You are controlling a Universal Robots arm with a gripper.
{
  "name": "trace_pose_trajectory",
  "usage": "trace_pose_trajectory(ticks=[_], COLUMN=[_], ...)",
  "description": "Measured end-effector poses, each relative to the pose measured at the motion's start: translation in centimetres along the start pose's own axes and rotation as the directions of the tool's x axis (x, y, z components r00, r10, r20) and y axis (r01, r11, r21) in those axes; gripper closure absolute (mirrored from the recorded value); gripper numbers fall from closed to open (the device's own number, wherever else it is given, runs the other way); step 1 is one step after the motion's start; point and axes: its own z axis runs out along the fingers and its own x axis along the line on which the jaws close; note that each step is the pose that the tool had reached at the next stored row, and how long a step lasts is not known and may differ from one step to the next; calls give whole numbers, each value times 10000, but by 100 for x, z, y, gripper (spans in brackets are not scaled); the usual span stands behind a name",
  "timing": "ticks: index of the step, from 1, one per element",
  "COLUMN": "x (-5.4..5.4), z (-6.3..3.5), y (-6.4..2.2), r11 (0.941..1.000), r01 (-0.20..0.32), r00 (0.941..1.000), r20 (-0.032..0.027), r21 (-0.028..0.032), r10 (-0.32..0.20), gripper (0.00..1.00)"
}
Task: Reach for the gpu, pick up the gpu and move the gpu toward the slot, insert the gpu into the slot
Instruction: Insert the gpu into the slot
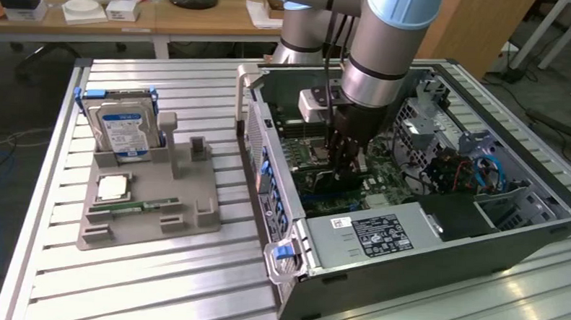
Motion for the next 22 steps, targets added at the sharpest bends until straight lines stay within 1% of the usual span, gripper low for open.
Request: trace_pose_trajectory(ticks=[22], x=[-1], z=[53], y=[-1], r11=[10000], r01=[0], r00=[10000], r20=[-2], r21=[-5], r10=[0], gripper=[74])
